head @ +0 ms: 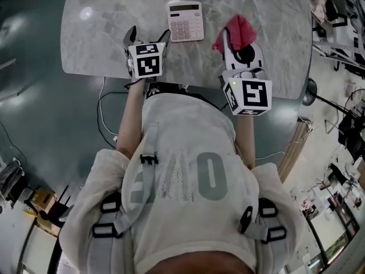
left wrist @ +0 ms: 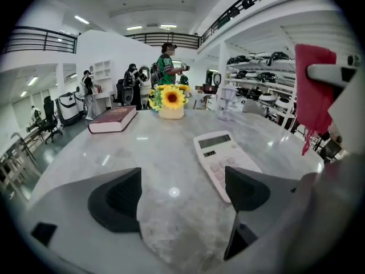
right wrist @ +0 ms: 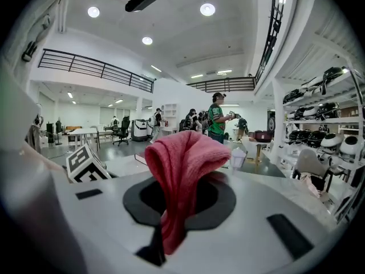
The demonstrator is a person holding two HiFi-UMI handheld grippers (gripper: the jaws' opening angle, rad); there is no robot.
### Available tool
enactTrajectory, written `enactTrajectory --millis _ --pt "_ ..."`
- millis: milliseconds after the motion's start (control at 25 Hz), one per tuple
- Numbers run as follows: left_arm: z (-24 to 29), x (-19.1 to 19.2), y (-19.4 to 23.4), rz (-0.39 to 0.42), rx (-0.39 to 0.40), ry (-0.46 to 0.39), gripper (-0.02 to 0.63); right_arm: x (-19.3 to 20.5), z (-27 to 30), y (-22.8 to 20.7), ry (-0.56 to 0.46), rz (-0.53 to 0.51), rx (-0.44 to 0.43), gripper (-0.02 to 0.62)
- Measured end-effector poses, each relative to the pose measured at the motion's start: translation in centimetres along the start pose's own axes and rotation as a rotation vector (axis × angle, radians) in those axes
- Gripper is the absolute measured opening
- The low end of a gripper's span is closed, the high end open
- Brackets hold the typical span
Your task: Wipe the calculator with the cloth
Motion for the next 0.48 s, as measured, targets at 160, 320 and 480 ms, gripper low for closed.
enactTrajectory --millis 160,320,480 --pt "1.2 1.3 -0.3 -0.015 -0.001 0.068 0.443 0.6 0.0 -0.2 0.029 -0.007 0.001 0.052" --pt "1.8 2.3 -0.5 -0.026 0.013 0.112 0.443 1.2 -0.4 -0.4 0.046 -0.003 0.005 0.052" --pt "2.4 3.0 -0.6 -0.029 0.026 0.144 0.446 1.7 -0.5 -0.6 0.062 -0.001 0.009 0.053"
Point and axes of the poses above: the fingertips, and each gripper's own axes: z forward along the fingers, y to its left, x out of its underside, the point moved 9 cm from there along -z, backward along the fingers, and after that the axes turned 10 degrees about -y, right-handed, at the moved point
